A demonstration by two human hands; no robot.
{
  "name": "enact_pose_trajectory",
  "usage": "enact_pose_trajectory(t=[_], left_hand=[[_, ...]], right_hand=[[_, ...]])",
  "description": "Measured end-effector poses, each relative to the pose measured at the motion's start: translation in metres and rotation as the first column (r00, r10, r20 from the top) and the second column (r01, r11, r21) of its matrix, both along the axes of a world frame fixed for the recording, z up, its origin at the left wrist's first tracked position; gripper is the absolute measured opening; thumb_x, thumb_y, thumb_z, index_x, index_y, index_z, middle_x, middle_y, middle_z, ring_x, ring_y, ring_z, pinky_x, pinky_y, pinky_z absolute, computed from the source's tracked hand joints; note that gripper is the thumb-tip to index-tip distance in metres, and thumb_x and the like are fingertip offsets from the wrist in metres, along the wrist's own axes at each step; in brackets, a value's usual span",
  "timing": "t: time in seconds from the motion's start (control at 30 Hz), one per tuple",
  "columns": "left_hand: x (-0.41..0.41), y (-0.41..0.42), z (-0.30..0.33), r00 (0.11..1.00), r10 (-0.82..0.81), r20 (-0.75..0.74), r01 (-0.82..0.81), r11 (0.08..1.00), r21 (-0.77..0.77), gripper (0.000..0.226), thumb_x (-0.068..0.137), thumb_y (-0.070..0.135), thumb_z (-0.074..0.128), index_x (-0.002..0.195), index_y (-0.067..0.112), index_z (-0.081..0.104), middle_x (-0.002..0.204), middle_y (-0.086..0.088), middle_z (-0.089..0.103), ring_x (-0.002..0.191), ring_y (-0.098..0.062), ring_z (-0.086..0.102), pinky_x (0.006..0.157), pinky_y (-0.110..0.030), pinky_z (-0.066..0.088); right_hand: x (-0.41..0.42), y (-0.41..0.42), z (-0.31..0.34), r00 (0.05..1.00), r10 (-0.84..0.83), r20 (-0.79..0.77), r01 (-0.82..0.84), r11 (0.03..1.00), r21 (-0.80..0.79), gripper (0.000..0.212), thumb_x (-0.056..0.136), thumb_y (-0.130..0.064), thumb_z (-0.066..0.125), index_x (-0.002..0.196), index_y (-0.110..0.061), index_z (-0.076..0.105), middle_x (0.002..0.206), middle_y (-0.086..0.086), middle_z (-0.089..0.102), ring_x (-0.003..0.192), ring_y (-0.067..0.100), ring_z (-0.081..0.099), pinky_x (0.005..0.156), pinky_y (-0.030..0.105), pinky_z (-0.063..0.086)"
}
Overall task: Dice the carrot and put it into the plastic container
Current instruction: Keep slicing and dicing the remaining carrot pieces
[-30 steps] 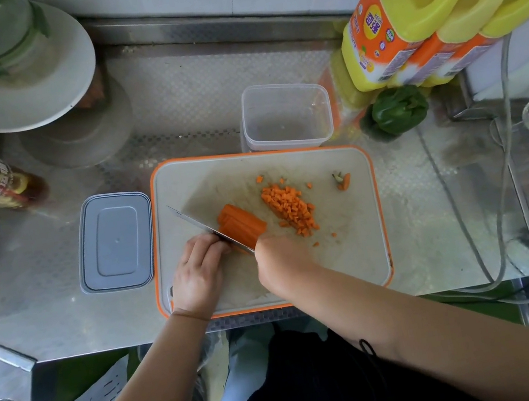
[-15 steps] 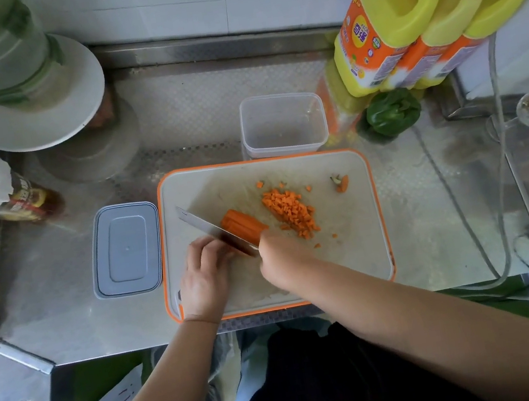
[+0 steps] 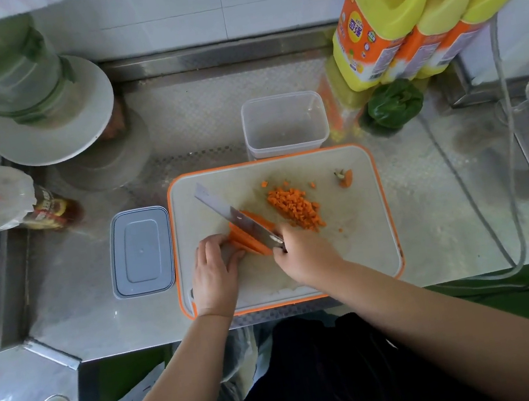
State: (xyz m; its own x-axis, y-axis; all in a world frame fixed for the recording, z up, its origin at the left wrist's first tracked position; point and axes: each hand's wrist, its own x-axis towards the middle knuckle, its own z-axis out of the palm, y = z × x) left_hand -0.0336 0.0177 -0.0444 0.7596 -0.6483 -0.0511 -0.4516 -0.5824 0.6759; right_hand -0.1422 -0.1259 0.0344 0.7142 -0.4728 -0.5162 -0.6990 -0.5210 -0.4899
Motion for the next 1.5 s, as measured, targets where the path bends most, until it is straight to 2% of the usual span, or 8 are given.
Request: enact_pose_trajectory(t=[0.27, 0.47, 0.63, 0.77, 1.17, 1.3, 1.4, 1.5], left_hand=[[0.004, -0.003, 0.011, 0.999, -0.026, -0.043, 0.028, 0.999, 0.035, 0.024, 0.085, 0.012, 0.071, 0.106, 0.005, 0.060, 0.108, -0.007, 0.058, 0.103, -0.026, 0.053, 0.088, -0.029, 0.039], [0.007, -0.002, 0.019, 0.998, -0.050, -0.047, 0.054, 0.996, 0.077, 0.027, 0.087, 0.009, 0.066, 0.114, 0.007, 0.060, 0.112, -0.006, 0.060, 0.105, -0.029, 0.056, 0.090, -0.039, 0.046], [0.014, -0.010, 0.027, 0.985, -0.171, -0.032, 0.174, 0.961, 0.214, 0.044, 0.086, 0.021, 0.070, 0.126, 0.017, 0.053, 0.126, -0.001, 0.047, 0.108, -0.027, 0.056, 0.087, -0.041, 0.048], [0.019, -0.016, 0.033, 0.969, -0.247, 0.004, 0.233, 0.917, 0.322, 0.041, 0.088, 0.025, 0.068, 0.125, 0.017, 0.052, 0.126, -0.002, 0.046, 0.108, -0.030, 0.056, 0.088, -0.043, 0.047], [0.022, -0.013, 0.041, 0.951, -0.308, -0.010, 0.284, 0.865, 0.413, 0.024, 0.089, 0.034, 0.066, 0.110, 0.025, 0.058, 0.117, 0.006, 0.045, 0.105, -0.019, 0.049, 0.081, -0.037, 0.049], [0.018, -0.008, 0.044, 0.952, -0.305, -0.017, 0.290, 0.887, 0.358, 0.017, 0.087, 0.027, 0.068, 0.103, 0.023, 0.063, 0.108, 0.011, 0.058, 0.101, -0.016, 0.053, 0.077, -0.032, 0.044], [0.016, 0.001, 0.049, 0.955, -0.265, -0.131, 0.295, 0.889, 0.351, 0.015, 0.087, 0.027, 0.068, 0.102, 0.030, 0.063, 0.098, 0.019, 0.058, 0.090, -0.008, 0.052, 0.074, -0.024, 0.039], [0.012, 0.012, 0.048, 0.951, -0.183, -0.248, 0.263, 0.901, 0.344, 0.017, 0.088, 0.024, 0.068, 0.102, 0.033, 0.066, 0.094, 0.021, 0.058, 0.083, -0.002, 0.050, 0.071, -0.016, 0.034]], right_hand=[[-0.023, -0.007, 0.003, 0.994, -0.079, 0.076, 0.078, 0.997, 0.014, 0.023, 0.097, -0.024, 0.047, 0.117, -0.014, 0.051, 0.074, 0.005, 0.061, 0.061, 0.021, 0.058, 0.054, 0.035, 0.046], [-0.037, -0.001, -0.004, 0.988, -0.133, 0.081, 0.128, 0.990, 0.066, 0.019, 0.095, -0.020, 0.048, 0.114, -0.019, 0.051, 0.063, -0.010, 0.046, 0.052, 0.007, 0.045, 0.046, 0.025, 0.028], [-0.043, -0.004, -0.001, 0.975, -0.201, 0.092, 0.189, 0.975, 0.118, 0.020, 0.093, -0.019, 0.050, 0.112, -0.020, 0.051, 0.065, -0.003, 0.054, 0.058, 0.020, 0.053, 0.054, 0.033, 0.040], [-0.047, -0.010, 0.000, 0.951, -0.277, 0.136, 0.258, 0.955, 0.146, 0.010, 0.093, -0.017, 0.049, 0.103, -0.020, 0.049, 0.061, -0.007, 0.046, 0.053, 0.013, 0.046, 0.049, 0.028, 0.032], [-0.056, -0.011, -0.001, 0.978, -0.165, 0.129, 0.159, 0.985, 0.062, 0.019, 0.094, -0.019, 0.049, 0.113, -0.015, 0.050, 0.062, -0.009, 0.045, 0.063, 0.020, 0.051, 0.058, 0.032, 0.040], [-0.056, -0.015, 0.001, 0.979, -0.146, 0.140, 0.139, 0.989, 0.059, 0.017, 0.094, -0.023, 0.049, 0.110, -0.017, 0.052, 0.066, -0.004, 0.054, 0.063, 0.021, 0.054, 0.056, 0.034, 0.041], [-0.055, -0.021, 0.004, 0.984, -0.111, 0.139, 0.098, 0.990, 0.098, 0.018, 0.094, -0.028, 0.050, 0.109, -0.018, 0.052, 0.077, 0.002, 0.063, 0.066, 0.022, 0.059, 0.059, 0.037, 0.045], [-0.050, -0.024, 0.009, 0.993, -0.014, 0.117, 0.000, 0.993, 0.119, 0.011, 0.096, -0.029, 0.049, 0.101, -0.019, 0.049, 0.068, -0.001, 0.055, 0.057, 0.017, 0.052, 0.053, 0.035, 0.038]])
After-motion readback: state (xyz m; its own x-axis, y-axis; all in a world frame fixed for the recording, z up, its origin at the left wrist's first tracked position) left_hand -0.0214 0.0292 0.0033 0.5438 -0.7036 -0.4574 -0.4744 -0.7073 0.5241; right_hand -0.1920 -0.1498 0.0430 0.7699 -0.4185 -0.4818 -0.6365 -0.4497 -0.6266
